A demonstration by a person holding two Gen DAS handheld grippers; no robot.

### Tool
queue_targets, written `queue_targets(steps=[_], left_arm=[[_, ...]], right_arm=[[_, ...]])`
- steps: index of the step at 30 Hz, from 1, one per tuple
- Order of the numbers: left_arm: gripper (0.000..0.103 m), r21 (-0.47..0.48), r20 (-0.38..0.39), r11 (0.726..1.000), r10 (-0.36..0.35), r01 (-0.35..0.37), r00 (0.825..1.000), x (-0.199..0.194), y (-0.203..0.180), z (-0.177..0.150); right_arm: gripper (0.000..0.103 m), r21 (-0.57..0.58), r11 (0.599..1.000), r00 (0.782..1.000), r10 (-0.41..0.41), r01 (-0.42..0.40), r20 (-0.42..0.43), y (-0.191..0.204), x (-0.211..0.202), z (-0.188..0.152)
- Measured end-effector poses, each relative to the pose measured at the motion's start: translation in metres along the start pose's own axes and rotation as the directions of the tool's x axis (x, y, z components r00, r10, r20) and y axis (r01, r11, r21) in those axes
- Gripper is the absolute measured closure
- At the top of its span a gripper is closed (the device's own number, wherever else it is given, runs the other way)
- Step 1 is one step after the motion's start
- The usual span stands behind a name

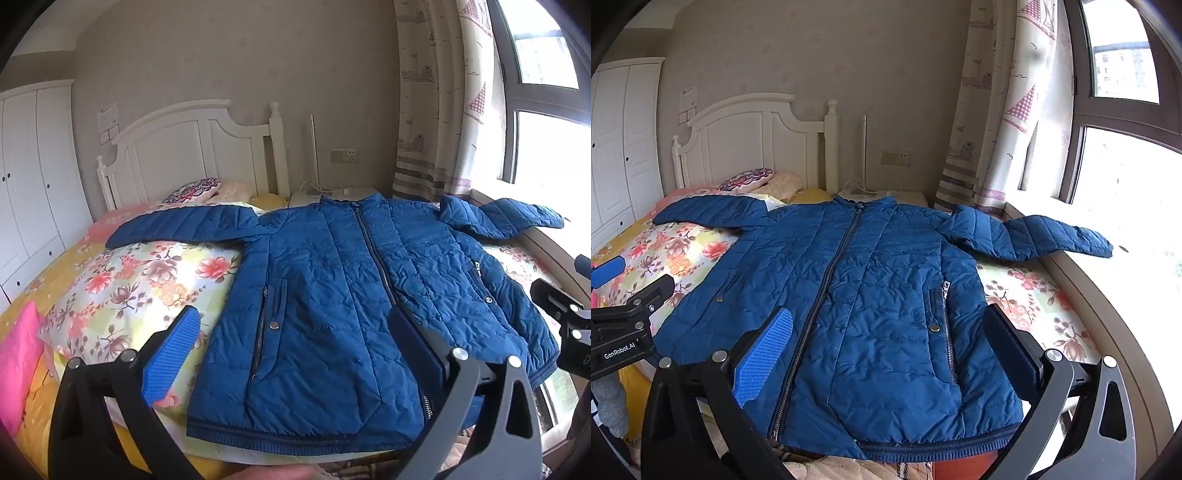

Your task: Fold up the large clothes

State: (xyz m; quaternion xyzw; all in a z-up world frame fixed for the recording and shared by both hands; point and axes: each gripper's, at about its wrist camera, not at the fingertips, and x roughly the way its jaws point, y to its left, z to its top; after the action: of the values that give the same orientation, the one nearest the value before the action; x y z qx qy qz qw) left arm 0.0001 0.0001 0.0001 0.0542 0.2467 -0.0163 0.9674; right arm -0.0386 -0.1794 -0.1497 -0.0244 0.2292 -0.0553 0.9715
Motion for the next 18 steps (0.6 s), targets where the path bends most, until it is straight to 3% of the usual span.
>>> queue_targets(steps=[18], left_arm=[[0.002,-0.004,-0.004,1.0,0.005,-0.005,1.0,-0.0002,-0.0014,-0.0073]], right_arm=[[0.004,0.017,1.0,1.0,0.017,-0.017,0.002,-0.002,-0.0017,-0.0007]])
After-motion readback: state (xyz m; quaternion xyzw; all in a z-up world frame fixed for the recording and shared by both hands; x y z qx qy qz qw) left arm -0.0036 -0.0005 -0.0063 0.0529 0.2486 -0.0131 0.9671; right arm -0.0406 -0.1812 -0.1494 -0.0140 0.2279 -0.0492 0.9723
